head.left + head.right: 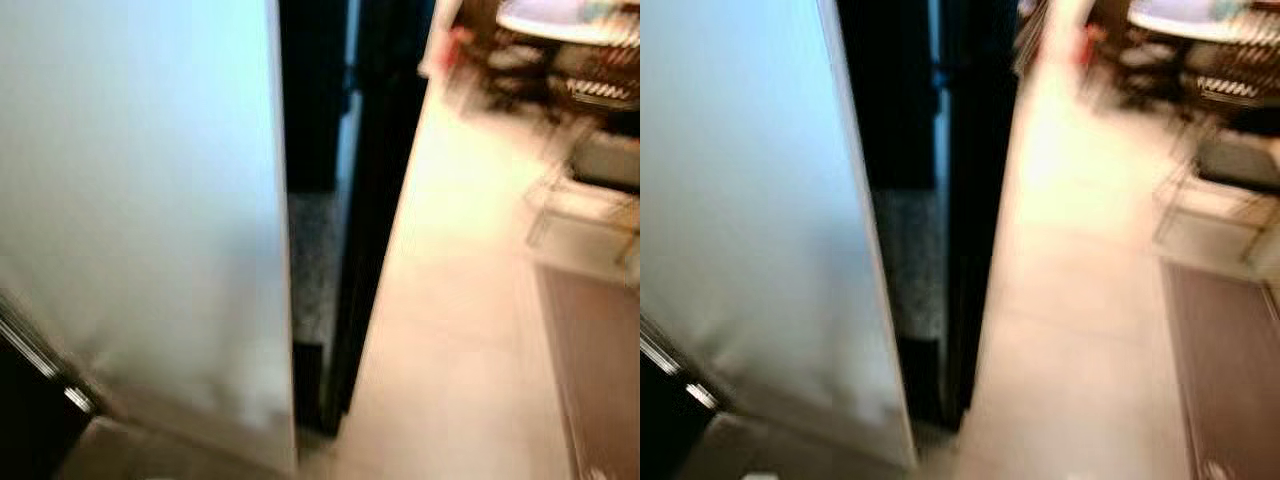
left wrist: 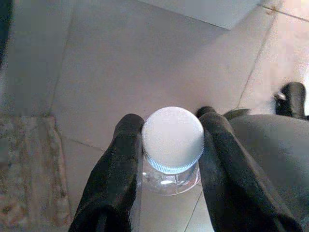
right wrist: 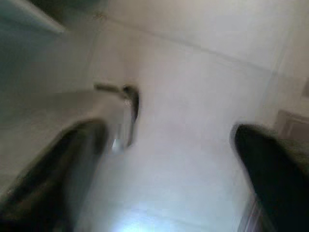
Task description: Restocking fridge
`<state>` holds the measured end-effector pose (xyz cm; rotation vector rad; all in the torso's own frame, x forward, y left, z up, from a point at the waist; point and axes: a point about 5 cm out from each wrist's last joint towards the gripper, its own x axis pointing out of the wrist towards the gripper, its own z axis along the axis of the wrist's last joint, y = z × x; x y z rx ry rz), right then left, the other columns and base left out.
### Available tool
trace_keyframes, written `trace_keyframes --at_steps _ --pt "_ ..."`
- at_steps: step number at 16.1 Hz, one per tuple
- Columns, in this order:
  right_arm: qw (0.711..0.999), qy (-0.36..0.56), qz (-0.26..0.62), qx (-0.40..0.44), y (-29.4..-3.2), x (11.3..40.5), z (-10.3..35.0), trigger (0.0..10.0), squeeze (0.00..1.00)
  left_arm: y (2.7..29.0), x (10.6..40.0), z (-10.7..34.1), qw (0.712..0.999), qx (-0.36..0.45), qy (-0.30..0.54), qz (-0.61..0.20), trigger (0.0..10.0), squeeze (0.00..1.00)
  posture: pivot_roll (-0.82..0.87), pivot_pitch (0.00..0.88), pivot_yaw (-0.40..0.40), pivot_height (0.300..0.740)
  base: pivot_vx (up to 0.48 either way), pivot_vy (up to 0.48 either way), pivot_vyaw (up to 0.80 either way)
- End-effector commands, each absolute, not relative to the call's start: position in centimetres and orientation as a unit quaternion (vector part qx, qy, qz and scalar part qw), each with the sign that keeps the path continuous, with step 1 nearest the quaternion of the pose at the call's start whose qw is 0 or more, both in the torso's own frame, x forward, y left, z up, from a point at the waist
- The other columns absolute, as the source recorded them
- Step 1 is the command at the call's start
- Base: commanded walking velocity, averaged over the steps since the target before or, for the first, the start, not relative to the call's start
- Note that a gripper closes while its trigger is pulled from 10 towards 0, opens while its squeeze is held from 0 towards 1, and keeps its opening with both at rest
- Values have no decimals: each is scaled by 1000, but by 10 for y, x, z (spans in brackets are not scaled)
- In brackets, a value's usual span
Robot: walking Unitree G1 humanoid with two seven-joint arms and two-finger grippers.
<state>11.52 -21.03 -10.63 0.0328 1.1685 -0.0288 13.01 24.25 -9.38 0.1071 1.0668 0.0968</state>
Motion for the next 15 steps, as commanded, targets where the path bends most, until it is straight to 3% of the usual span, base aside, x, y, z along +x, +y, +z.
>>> trace_keyframes --at_steps 1,15 --pt "838 545 -20 16 -214 118 -105 10000 0 239 130 -95 857 52 512 40 10000 0 48 0 2 740 0 0 -700" --pt "843 536 -29 21 -213 120 -104 10000 0 239 131 -95 856 41 513 49 10000 0 50 0 2 740 0 0 0"
